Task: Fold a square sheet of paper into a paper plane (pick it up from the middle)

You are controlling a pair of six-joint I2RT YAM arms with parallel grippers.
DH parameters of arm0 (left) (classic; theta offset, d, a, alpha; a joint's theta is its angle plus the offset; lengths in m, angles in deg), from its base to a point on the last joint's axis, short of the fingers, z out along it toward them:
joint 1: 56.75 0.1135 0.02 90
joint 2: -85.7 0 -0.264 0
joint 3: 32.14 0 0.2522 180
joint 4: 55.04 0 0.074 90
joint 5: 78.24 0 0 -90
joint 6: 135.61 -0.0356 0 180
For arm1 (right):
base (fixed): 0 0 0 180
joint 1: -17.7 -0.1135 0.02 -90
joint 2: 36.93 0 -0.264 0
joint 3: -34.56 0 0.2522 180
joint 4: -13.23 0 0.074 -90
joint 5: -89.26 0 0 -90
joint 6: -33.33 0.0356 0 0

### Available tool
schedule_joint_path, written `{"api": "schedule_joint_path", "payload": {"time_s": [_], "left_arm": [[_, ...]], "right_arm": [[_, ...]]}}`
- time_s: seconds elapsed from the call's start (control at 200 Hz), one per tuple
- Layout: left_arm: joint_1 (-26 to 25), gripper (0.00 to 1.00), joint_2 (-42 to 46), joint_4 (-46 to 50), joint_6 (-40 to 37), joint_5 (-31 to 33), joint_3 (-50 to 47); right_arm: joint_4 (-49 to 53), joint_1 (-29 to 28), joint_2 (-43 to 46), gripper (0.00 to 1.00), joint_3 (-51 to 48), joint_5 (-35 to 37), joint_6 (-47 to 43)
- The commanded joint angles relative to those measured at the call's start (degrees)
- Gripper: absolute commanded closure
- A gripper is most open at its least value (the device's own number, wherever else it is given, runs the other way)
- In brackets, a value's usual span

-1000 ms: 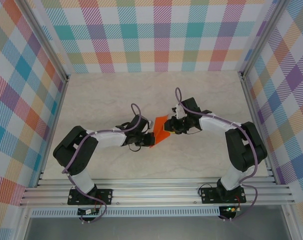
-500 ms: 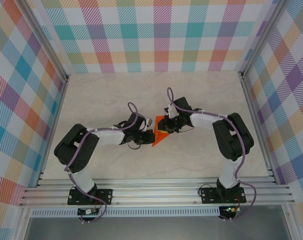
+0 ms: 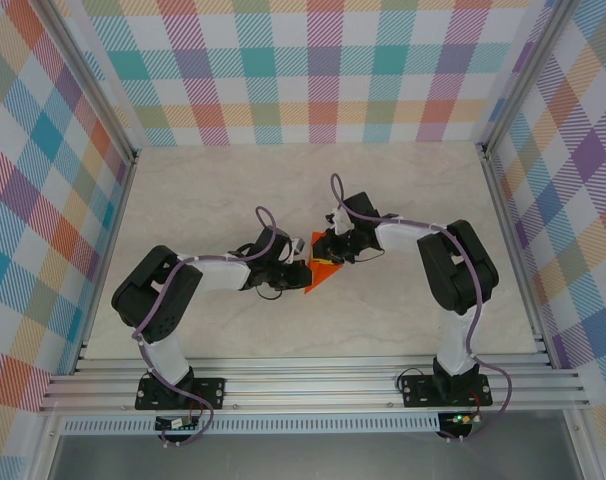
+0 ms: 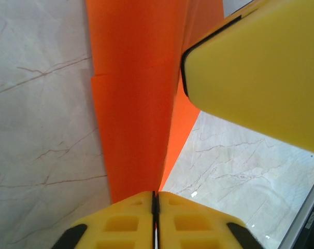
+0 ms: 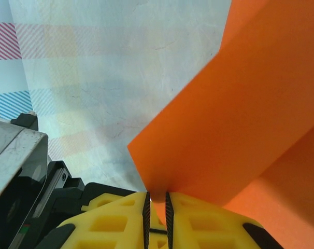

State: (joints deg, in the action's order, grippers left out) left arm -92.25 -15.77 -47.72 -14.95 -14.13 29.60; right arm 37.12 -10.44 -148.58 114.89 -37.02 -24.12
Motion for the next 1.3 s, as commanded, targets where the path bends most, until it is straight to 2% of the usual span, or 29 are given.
{"api": "schedule_joint_path", "payload": {"time_s": [0.0,0.145,0.24,0.45,0.78,0.89,1.025,1.295], "left_arm": [[0.97,0.83,-0.41,-0.99,0.38,-0.05,-1.32],[0.97,0.74,0.83,0.09,-0.42,1.18,-2.23],[0.97,0.73,1.31,0.81,-1.02,1.37,-2.4],[0.97,0.81,1.28,1.7,-1.8,1.77,-2.06],[0.97,0.8,2.06,3.36,-3.15,3.58,-1.95],[0.97,0.87,2.0,3.36,-3.26,3.92,-1.93],[0.97,0.94,1.64,2.64,-2.97,3.49,-2.12],[2.43,0.96,0.89,-1.3,-1.12,-0.5,-3.45]], "right_arm": [[0.97,-0.34,-1.4,0.82,1.98,0.01,-0.47],[1.38,-0.34,-2.07,0.82,2.38,0.14,-0.68],[1.63,-0.34,-2.33,0.82,2.65,0.12,-0.77],[2.08,-0.4,-2.49,0.83,3.27,0.16,-0.98],[3.04,-0.36,-3.08,0.83,4.44,-0.02,-1.27],[3.42,-0.34,-3.39,0.83,4.79,0.06,-1.45],[3.75,-0.35,-3.91,0.82,5.06,0.4,-1.58],[4.0,-0.34,-4.45,0.81,5.59,0.09,-1.76]]}}
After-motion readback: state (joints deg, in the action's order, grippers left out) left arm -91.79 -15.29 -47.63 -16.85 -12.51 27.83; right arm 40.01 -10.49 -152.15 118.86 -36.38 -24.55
